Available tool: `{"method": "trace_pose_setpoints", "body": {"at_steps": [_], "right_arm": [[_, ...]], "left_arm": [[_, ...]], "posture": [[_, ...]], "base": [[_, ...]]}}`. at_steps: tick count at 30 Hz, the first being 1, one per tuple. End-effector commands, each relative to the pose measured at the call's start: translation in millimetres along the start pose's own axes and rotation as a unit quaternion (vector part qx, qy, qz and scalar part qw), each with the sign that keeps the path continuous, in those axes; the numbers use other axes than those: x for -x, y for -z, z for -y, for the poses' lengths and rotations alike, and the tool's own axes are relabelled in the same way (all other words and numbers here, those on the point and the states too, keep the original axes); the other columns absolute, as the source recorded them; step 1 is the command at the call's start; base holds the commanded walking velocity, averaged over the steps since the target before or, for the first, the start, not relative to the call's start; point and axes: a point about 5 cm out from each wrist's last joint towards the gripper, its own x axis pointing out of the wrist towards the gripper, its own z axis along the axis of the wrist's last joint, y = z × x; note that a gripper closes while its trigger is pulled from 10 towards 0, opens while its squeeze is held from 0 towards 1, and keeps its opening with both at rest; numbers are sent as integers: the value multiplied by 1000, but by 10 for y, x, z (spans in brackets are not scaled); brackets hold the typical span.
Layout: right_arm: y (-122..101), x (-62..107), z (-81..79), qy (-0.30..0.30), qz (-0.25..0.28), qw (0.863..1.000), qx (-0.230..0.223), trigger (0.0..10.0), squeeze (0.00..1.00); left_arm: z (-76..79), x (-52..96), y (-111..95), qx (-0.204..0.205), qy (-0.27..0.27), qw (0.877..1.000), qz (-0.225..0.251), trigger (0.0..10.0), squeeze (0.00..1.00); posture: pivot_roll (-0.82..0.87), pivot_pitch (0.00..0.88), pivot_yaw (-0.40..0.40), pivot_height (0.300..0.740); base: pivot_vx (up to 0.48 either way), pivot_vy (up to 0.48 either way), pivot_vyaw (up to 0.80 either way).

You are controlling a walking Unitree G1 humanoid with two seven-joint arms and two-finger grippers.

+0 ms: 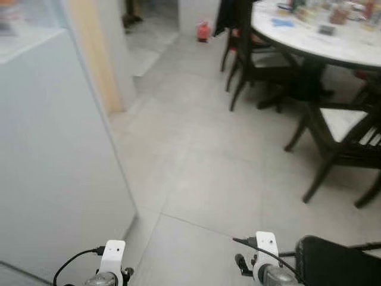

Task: Restocking fridge

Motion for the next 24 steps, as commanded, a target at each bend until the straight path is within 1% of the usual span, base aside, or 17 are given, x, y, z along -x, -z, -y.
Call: {"method": "trace_pose_setpoints", "body": {"at_steps": [1, 11, 24], "right_arm": [[11, -1, -6, 1, -5, 1000, -3, 10000, 0], [25, 0, -6, 3, -5, 1000, -9, 10000, 0], [50, 1, -15, 3, -6, 1000, -8, 10000, 0]], "left_arm": [[-21, 5, 57, 8, -5, 1000, -14, 10000, 0], [-19, 6, 69, 13, -3, 1000, -14, 10000, 0], [-25, 10, 91, 6, 0, 1000, -17, 10000, 0]], "posture": [[24, 0, -28, 740], [16, 0, -21, 740], [6, 0, -6, 740]], "base": [[0, 0, 800], [0, 0, 800], [0, 0, 800]]}}
